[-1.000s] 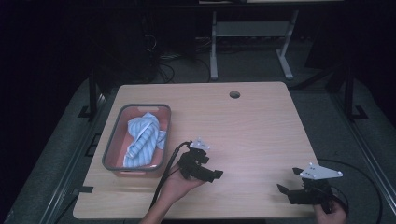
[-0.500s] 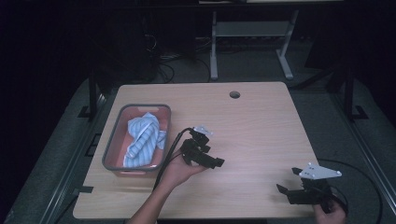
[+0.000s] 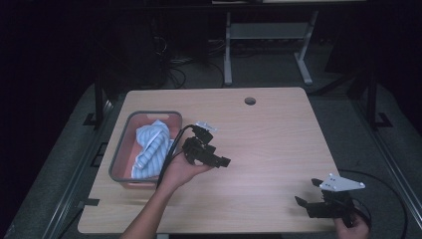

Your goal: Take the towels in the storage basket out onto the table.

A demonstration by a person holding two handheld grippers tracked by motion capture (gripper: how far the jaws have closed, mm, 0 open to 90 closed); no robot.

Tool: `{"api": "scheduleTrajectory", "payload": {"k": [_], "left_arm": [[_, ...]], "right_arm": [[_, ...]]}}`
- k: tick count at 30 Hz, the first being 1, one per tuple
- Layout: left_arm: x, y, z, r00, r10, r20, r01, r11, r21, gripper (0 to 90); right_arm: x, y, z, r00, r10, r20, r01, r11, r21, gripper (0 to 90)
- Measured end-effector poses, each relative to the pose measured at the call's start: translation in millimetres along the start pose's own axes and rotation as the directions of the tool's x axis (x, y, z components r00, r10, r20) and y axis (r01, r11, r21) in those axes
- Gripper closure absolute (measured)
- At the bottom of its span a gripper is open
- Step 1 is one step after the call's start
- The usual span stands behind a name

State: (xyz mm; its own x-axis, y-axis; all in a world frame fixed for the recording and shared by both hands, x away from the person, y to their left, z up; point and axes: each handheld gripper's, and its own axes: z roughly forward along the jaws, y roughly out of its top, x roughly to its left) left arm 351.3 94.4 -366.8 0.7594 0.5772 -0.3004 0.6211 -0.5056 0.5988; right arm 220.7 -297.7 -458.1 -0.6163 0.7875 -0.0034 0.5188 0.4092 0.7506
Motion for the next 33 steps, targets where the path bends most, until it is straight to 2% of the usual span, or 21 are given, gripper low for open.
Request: {"api": "scheduleTrajectory", "payload": {"k": [1, 2, 3, 4, 5, 7, 9, 12, 13, 16, 19, 22, 28, 30, 33], "left_arm": [[5.9, 1.0, -4.4, 0.9997, -0.023, 0.002, 0.023, 0.9997, -0.008, 22.4], [5.9, 1.0, -4.4, 0.9997, -0.023, 0.002, 0.023, 0.9997, -0.008, 22.4], [11.8, 1.7, -9.7, 0.9993, -0.036, -0.013, 0.036, 0.9993, -0.007, 22.4], [11.8, 1.7, -9.7, 0.9993, -0.036, -0.013, 0.036, 0.9993, -0.007, 22.4], [17.9, 1.4, -15.0, 0.9983, -0.057, -0.009, 0.057, 0.9984, -0.008, 22.6], [20.5, 1.2, -17.9, 0.9975, -0.070, -0.009, 0.070, 0.9975, -0.008, 23.1], [27.1, -0.1, -27.6, 0.9958, -0.089, -0.024, 0.088, 0.9958, -0.025, 23.2], [31.4, -1.1, -33.5, 0.9946, -0.102, -0.023, 0.101, 0.9943, -0.035, 23.2], [35.3, -2.5, -39.1, 0.9927, -0.118, -0.026, 0.117, 0.9921, -0.046, 23.2], [39.1, -3.7, -44.3, 0.9915, -0.124, -0.039, 0.123, 0.9915, -0.044, 23.2], [45.5, -5.1, -55.8, 0.9885, -0.131, -0.075, 0.127, 0.9902, -0.058, 23.1], [49.6, -6.3, -62.6, 0.9864, -0.145, -0.077, 0.139, 0.9873, -0.076, 22.9], [61.0, -12.2, -77.3, 0.9790, -0.172, -0.110, 0.163, 0.9828, -0.087, 22.7], [69.0, -16.4, -83.4, 0.9719, -0.192, -0.136, 0.180, 0.9790, -0.096, 22.7], [78.3, -21.6, -89.2, 0.9659, -0.215, -0.144, 0.202, 0.9742, -0.100, 22.7]], "right_arm": [[0.3, 0.1, 0.3, 1.0000, -0.005, -0.001, 0.005, 1.000, 0.001, 13.8], [0.3, 0.1, 0.3, 1.0000, -0.005, -0.001, 0.005, 1.000, 0.001, 13.8], [0.3, 0.2, 0.2, 1.0000, -0.008, 0.000, 0.008, 1.000, 0.002, 13.8], [0.3, 0.2, 0.2, 1.0000, -0.008, 0.000, 0.008, 1.000, 0.002, 13.8], [-0.5, 0.2, 0.2, 1.0000, -0.005, 0.002, 0.005, 1.000, 0.001, 13.8], [-0.6, 0.2, 0.3, 1.0000, -0.005, 0.001, 0.005, 1.000, 0.001, 13.8], [-0.3, 0.2, 0.4, 1.0000, -0.007, 0.002, 0.007, 1.000, 0.002, 13.8], [-0.2, 0.2, 0.5, 1.0000, -0.008, 0.001, 0.008, 1.000, 0.002, 13.8], [-0.5, -0.1, 0.9, 1.0000, -0.007, -0.001, 0.007, 1.000, 0.001, 13.8], [-1.4, -0.8, 1.1, 1.0000, -0.005, 0.001, 0.005, 1.000, 0.003, 13.8], [-0.7, -0.4, 1.0, 1.0000, -0.004, -0.001, 0.004, 1.000, 0.002, 13.8], [-0.1, -0.2, 0.9, 1.0000, -0.007, -0.002, 0.007, 1.000, 0.003, 13.8], [-0.3, -0.7, 0.8, 1.0000, -0.008, 0.000, 0.008, 1.000, 0.004, 13.8], [-0.5, -0.6, 0.6, 1.0000, -0.010, 0.000, 0.010, 1.000, 0.002, 13.8], [-0.5, -0.5, 0.6, 0.9999, -0.012, -0.003, 0.012, 1.000, 0.002, 13.8]]}}
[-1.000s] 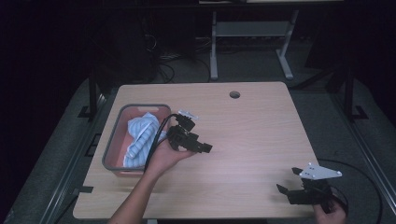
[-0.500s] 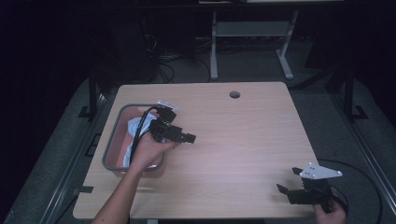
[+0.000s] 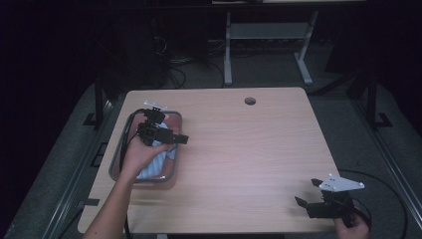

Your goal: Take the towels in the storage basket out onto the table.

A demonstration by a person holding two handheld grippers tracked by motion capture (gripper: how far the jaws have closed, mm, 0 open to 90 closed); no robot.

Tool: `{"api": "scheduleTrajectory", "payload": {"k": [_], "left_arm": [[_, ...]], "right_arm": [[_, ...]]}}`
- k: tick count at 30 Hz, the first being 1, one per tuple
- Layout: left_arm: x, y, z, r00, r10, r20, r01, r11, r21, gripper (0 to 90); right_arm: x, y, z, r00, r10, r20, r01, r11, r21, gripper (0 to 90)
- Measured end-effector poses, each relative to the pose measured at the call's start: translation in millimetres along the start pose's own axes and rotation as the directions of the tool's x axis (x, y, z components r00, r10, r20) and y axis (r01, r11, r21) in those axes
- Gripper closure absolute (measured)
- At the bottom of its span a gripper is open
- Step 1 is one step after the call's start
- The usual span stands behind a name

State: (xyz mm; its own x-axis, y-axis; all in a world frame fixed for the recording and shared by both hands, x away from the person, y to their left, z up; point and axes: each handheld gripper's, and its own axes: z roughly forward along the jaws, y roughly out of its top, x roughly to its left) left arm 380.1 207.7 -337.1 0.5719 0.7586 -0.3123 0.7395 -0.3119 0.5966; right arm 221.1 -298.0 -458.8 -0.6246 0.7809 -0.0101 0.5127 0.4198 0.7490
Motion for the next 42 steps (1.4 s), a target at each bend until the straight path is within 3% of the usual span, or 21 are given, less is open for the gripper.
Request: {"api": "scheduleTrajectory", "payload": {"k": [8, 17, 29, 30, 31, 32, 33, 35, 36, 38, 42], "left_arm": [[28.3, -14.8, -12.5, 0.9962, -0.066, -0.056, 0.064, 0.9977, -0.022, 22.6], [42.1, -26.3, -16.0, 0.9916, -0.091, -0.092, 0.089, 0.9957, -0.026, 21.1], [57.9, -36.4, -14.4, 0.9783, -0.132, -0.159, 0.132, 0.9912, -0.013, 21.5], [60.0, -37.7, -10.8, 0.9731, -0.139, -0.184, 0.141, 0.9900, -0.001, 21.7], [60.0, -37.7, -10.8, 0.9731, -0.139, -0.184, 0.141, 0.9900, -0.001, 21.7], [62.1, -38.6, -6.2, 0.9619, -0.141, -0.234, 0.147, 0.9891, 0.006, 21.7], [63.3, -38.9, -3.6, 0.9574, -0.155, -0.244, 0.161, 0.9869, 0.007, 21.6], [65.3, -39.2, -0.9, 0.9575, -0.162, -0.238, 0.170, 0.9854, 0.012, 22.0], [67.0, -38.6, 6.1, 0.9513, -0.164, -0.261, 0.180, 0.9830, 0.039, 22.4], [67.5, -37.1, 14.1, 0.9466, -0.166, -0.277, 0.193, 0.9786, 0.073, 22.9], [64.5, -34.4, 28.4, 0.9431, -0.143, -0.300, 0.188, 0.9737, 0.129, 23.9]], "right_arm": [[1.3, 0.4, 1.6, 1.0000, -0.006, -0.005, 0.006, 1.000, 0.005, 13.8], [1.6, -0.6, -0.2, 1.0000, 0.004, 0.004, -0.004, 1.000, 0.003, 13.8], [5.5, 0.4, 0.3, 0.9999, -0.013, 0.002, 0.013, 1.000, -0.002, 13.8], [5.9, 0.4, 0.3, 0.9999, -0.015, 0.001, 0.015, 1.000, -0.003, 13.8], [5.9, 0.4, 0.3, 0.9999, -0.015, 0.001, 0.015, 1.000, -0.003, 13.8], [5.5, 0.4, 1.0, 0.9998, -0.018, -0.002, 0.018, 1.000, -0.003, 13.8], [5.5, 0.6, 1.1, 0.9998, -0.020, -0.002, 0.020, 1.000, -0.003, 13.8], [5.5, 0.7, 1.3, 0.9998, -0.021, -0.003, 0.020, 1.000, -0.005, 13.8], [5.5, 0.9, 1.2, 0.9998, -0.021, -0.003, 0.021, 1.000, -0.005, 13.8], [5.4, 0.7, 1.3, 0.9998, -0.021, -0.002, 0.021, 1.000, -0.006, 13.8], [4.9, 0.4, 2.2, 0.9998, -0.019, -0.003, 0.019, 1.000, 0.001, 13.8]]}}
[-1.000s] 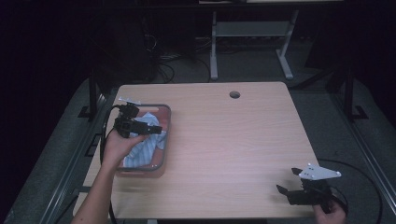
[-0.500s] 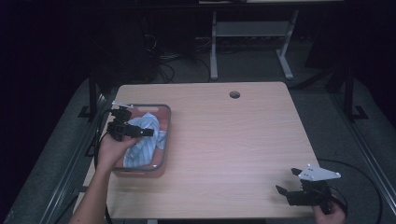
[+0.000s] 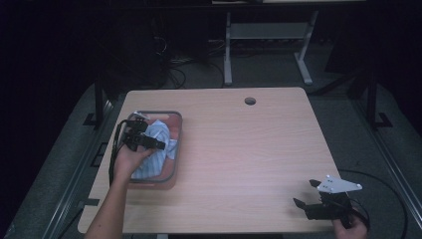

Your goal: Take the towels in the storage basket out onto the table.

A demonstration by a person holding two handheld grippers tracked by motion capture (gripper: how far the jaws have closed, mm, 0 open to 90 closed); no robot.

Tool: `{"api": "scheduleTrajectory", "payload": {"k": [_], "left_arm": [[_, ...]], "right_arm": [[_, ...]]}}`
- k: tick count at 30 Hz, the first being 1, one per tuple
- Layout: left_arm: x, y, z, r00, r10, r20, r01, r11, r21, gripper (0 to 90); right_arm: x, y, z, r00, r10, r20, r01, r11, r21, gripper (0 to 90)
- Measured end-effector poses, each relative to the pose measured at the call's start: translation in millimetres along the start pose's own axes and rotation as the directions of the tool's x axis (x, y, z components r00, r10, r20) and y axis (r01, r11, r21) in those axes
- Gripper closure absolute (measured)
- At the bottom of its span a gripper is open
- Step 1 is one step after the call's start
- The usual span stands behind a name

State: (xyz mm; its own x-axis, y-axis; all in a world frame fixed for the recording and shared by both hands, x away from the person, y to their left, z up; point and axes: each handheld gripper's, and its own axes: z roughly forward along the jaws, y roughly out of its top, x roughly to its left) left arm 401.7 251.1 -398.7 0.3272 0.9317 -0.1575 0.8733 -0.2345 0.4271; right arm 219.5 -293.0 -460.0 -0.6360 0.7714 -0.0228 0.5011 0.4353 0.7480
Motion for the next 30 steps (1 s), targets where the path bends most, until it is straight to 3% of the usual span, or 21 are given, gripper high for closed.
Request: {"api": "scheduleTrajectory", "payload": {"k": [3, 4, 5, 9, 14, 22, 24, 30], "left_arm": [[-4.1, 2.7, 10.2, 0.9979, 0.039, -0.052, -0.036, 0.9971, 0.067, 24.4], [-7.7, 3.0, 15.3, 0.9918, 0.093, -0.088, -0.081, 0.9892, 0.122, 29.3], [-9.2, 3.3, 17.6, 0.9883, 0.107, -0.109, -0.090, 0.9854, 0.144, 30.7], [-11.6, 3.4, 19.9, 0.9836, 0.124, -0.131, -0.102, 0.9813, 0.163, 39.6], [-14.1, 1.6, 22.6, 0.9728, 0.165, -0.163, -0.132, 0.9719, 0.195, 47.5], [-11.0, -0.4, 22.5, 0.9757, 0.154, -0.156, -0.124, 0.9745, 0.187, 61.6], [-8.9, -1.9, 22.3, 0.9792, 0.131, -0.155, -0.104, 0.9802, 0.169, 63.8], [-9.0, -3.7, 19.7, 0.9780, 0.139, -0.156, -0.114, 0.9808, 0.158, 68.3]], "right_arm": [[1.0, 0.8, 0.5, 1.0000, -0.001, -0.004, 0.001, 1.000, 0.003, 13.8], [1.4, 1.1, 0.1, 0.9999, -0.009, -0.007, 0.009, 1.000, -0.004, 13.8], [1.9, 1.0, -0.3, 0.9999, -0.007, -0.008, 0.007, 1.000, -0.005, 13.8], [2.0, 0.9, -0.9, 1.0000, -0.002, -0.006, 0.002, 1.000, -0.005, 13.8], [3.2, 2.0, -2.8, 1.0000, -0.009, -0.001, 0.009, 1.000, -0.016, 13.8], [2.6, 2.0, -5.3, 1.0000, -0.006, -0.002, 0.006, 1.000, -0.025, 13.8], [1.3, 1.4, -5.4, 1.0000, 0.001, 0.000, -0.001, 1.000, -0.028, 13.8], [2.4, 1.7, -5.8, 1.0000, 0.003, 0.000, -0.003, 0.999, -0.032, 13.8]]}}
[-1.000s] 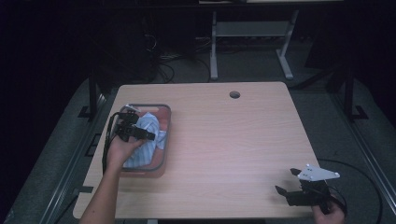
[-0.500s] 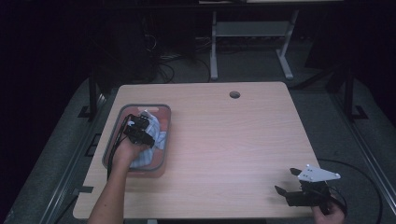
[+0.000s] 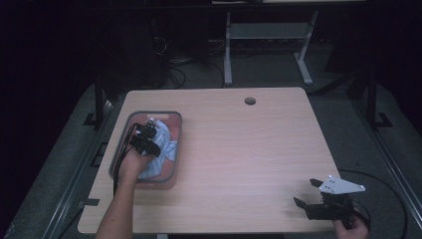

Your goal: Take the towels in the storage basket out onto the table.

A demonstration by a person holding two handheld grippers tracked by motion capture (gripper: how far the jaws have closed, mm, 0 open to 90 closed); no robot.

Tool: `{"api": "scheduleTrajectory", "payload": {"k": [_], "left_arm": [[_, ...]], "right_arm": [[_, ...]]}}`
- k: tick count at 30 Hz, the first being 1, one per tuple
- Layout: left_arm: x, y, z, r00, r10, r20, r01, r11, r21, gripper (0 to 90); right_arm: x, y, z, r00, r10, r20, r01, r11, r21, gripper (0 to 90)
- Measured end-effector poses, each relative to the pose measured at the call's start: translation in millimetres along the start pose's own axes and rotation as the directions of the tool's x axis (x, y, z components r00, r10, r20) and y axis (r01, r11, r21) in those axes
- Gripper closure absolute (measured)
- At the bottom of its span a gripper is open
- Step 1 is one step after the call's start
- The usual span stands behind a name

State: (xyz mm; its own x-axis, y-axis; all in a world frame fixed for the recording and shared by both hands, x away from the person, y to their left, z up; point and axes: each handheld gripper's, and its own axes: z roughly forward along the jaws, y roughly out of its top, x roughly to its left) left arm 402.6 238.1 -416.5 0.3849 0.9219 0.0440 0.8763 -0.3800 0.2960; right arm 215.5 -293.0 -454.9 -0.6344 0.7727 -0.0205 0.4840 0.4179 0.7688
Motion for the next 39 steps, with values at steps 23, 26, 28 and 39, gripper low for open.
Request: {"api": "scheduleTrajectory", "payload": {"k": [23, 26, 28, 39], "left_arm": [[10.3, -26.0, -50.4, 0.9905, -0.016, 0.137, 0.038, 0.9865, -0.159, 70.8], [10.9, -32.3, -59.7, 0.9860, -0.018, 0.166, 0.052, 0.9787, -0.199, 70.8], [10.4, -35.1, -63.4, 0.9852, -0.015, 0.170, 0.053, 0.9745, -0.218, 70.4], [14.5, -44.8, -75.9, 0.9769, -0.030, 0.212, 0.087, 0.9606, -0.264, 70.1]], "right_arm": [[1.6, 2.8, 1.8, 0.9999, -0.012, 0.007, 0.012, 1.000, 0.008, 13.8], [2.8, 3.8, 2.4, 0.9997, -0.021, 0.009, 0.021, 1.000, 0.006, 13.8], [2.8, 4.1, 2.1, 0.9997, -0.022, 0.012, 0.022, 1.000, 0.008, 13.8], [2.0, 3.6, -0.1, 0.9998, -0.013, 0.013, 0.013, 1.000, 0.006, 13.8]]}}
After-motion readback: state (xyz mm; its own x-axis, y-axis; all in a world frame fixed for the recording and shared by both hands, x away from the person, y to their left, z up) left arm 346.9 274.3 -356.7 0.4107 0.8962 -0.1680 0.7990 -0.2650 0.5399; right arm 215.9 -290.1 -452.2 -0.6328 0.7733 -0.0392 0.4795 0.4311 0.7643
